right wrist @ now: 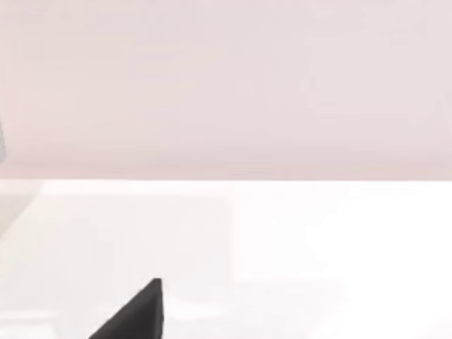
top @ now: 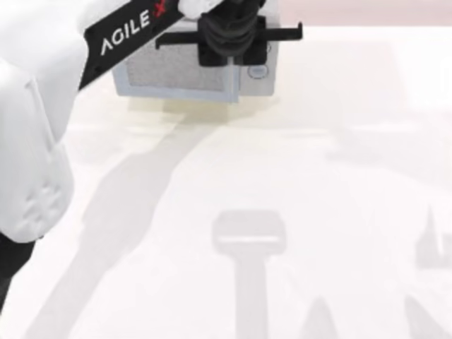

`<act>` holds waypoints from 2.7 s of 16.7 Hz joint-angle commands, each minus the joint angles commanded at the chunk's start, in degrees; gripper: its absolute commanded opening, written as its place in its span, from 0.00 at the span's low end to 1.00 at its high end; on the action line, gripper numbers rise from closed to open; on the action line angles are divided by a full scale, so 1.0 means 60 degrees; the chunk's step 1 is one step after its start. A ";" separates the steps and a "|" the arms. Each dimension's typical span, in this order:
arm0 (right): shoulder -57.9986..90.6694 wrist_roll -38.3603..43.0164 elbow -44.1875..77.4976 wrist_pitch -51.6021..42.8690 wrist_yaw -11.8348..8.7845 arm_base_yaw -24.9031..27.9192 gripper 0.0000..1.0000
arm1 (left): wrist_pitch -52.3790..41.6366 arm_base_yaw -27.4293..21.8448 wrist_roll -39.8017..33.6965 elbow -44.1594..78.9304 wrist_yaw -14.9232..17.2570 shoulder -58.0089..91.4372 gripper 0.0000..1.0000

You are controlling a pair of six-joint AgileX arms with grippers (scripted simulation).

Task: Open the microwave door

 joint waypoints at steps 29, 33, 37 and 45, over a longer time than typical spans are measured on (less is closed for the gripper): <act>0.0000 0.0000 0.0000 0.0000 0.0000 0.0000 1.00 | 0.0952 0.0048 0.0830 -0.1765 0.0377 -0.1044 0.00; 0.0000 0.0000 0.0000 0.0000 0.0000 0.0000 1.00 | 0.0952 0.0048 0.0830 -0.1765 0.0377 -0.1044 0.00; 0.0000 0.0000 0.0000 0.0000 0.0000 0.0000 1.00 | 0.0952 0.0048 0.0830 -0.1765 0.0377 -0.1044 0.00; 0.0000 0.0000 0.0000 0.0000 0.0000 0.0000 1.00 | 0.0952 0.0048 0.0830 -0.1765 0.0377 -0.1044 0.00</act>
